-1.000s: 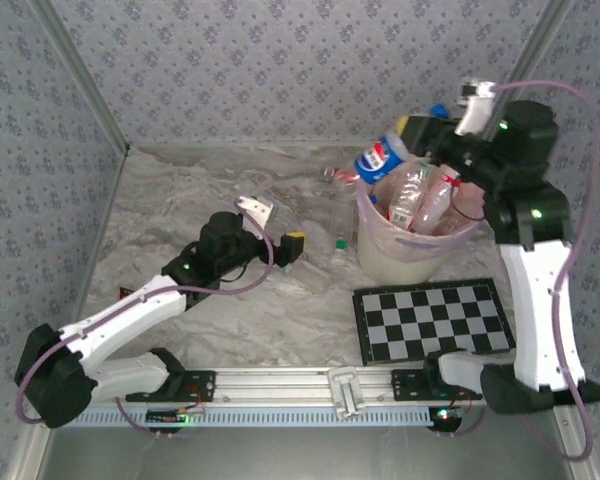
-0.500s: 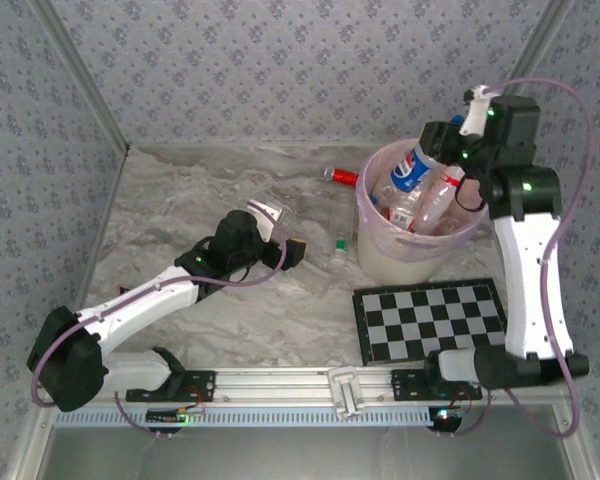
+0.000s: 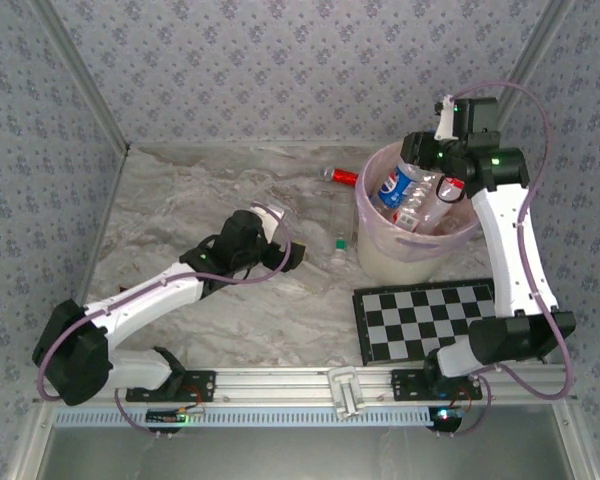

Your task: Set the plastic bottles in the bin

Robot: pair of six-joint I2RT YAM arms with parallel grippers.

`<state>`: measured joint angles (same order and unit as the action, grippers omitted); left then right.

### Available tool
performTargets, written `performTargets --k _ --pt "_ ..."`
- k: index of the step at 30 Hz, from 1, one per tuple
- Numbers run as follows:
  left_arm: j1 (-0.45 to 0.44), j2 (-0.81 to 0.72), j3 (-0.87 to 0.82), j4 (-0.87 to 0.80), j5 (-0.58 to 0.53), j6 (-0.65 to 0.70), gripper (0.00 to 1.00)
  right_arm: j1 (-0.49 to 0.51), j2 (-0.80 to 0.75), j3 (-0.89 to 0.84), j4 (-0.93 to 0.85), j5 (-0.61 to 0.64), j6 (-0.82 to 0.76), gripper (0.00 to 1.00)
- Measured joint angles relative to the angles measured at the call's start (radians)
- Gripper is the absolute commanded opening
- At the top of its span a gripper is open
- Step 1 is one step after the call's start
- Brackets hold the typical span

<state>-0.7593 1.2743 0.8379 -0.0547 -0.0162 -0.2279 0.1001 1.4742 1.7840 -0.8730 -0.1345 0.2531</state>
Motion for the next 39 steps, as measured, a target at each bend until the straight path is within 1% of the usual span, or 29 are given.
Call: performTargets --k 4,10,12,13,16,18,22,23,27,31,37,39 --pt "0.000 0.003 0.002 -0.003 0.000 0.000 0.96 -0.009 0.023 -0.020 0.045 -0.002 0.028 0.13" --pt "0.000 0.003 0.002 -0.003 0.000 0.000 0.96 -0.019 0.066 -0.048 0.116 0.002 0.053 0.24" --pt "0.000 0.003 0.002 -0.003 0.000 0.000 0.96 -0.023 0.080 -0.052 0.132 0.006 0.055 0.33" --pt "0.000 0.003 0.002 -0.003 0.000 0.000 0.96 -0.024 0.088 -0.052 0.138 0.007 0.057 0.39" --pt "0.000 0.006 0.003 -0.003 0.000 0.001 0.96 -0.029 0.102 -0.042 0.136 0.008 0.058 0.49" --pt "0.000 0.012 0.006 -0.003 0.000 0.001 0.97 -0.029 0.106 -0.019 0.109 0.008 0.057 0.56" --pt "0.000 0.035 0.017 -0.004 0.001 0.003 0.96 -0.029 0.102 0.039 0.033 0.026 0.022 0.77" --pt "0.000 0.039 0.020 -0.004 0.002 0.003 0.96 -0.032 0.098 0.049 0.006 0.035 0.009 0.80" --pt "0.000 0.054 0.032 -0.006 0.005 0.003 0.97 -0.042 0.078 0.088 -0.090 0.072 -0.035 0.81" --pt "0.000 0.064 0.045 -0.006 0.008 0.003 0.97 -0.051 0.035 0.120 -0.148 0.115 -0.063 0.75" --pt "0.000 0.087 0.062 -0.005 0.027 0.001 0.97 -0.049 -0.067 0.107 -0.171 0.123 -0.081 0.52" --pt "0.000 0.108 0.077 -0.001 0.035 -0.001 0.97 -0.044 -0.110 0.069 -0.171 0.124 -0.078 0.47"
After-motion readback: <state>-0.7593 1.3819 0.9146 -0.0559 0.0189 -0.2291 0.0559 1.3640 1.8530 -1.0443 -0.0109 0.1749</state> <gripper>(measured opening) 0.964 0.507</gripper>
